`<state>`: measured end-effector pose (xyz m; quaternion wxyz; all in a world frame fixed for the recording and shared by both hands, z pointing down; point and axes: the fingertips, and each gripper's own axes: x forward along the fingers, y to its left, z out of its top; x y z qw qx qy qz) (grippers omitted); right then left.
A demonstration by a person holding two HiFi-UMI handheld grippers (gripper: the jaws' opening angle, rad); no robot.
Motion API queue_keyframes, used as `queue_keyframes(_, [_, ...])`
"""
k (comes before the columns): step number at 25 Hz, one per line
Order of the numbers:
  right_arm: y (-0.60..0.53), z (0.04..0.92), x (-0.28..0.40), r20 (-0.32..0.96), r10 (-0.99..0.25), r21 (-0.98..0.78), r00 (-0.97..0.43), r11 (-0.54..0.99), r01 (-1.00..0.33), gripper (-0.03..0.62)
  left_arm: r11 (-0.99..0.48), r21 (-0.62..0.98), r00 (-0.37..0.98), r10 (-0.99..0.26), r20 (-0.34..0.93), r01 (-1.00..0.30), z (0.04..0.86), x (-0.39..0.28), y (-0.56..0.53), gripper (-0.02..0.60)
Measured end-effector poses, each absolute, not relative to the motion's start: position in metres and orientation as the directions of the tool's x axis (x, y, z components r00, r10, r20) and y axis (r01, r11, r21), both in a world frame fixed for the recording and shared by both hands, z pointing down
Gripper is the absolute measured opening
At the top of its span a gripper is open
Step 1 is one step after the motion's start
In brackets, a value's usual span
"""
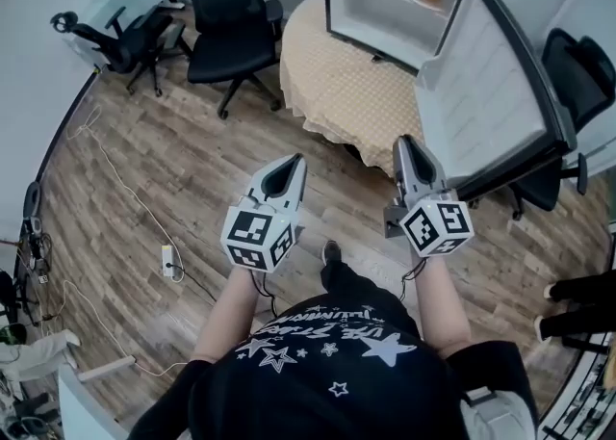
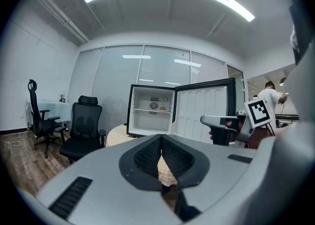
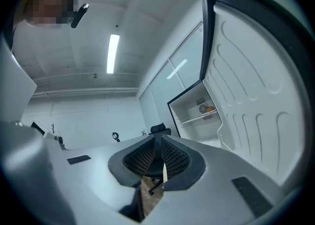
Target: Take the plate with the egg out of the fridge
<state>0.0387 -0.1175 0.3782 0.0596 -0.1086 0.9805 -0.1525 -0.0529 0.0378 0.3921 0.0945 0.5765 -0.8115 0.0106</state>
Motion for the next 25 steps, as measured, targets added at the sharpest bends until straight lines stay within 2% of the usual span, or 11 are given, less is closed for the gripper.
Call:
queue_keyframes(10, [-0.184, 0.375, -0.030, -0.073, -0.232, -0.311, -0.970, 0.929, -0.199, 0.052, 0.337, 0.089, -0.320, -0.933, 0.166, -0.937, 0.382, -0.109, -0.031, 0.009])
queue_keyframes(17, [-0.199, 0.383, -0.052, -0.065, -0.240, -0.334, -0.969, 0.920, -0.206, 0.052, 0.325, 0.096, -0.307, -0.938, 0.163, -0.941, 0.387, -0.134, -0.053, 0.009])
queue_keyframes(25, [-0.220, 0.397, -0.073, -0.046, -0.304, -0.340, -0.952, 0.900, -0.271, 0.052, 0.218, 0.095, -0.203, -0.969, 0.144, -0.971, 0.394, -0.164, -0.099, 0.009])
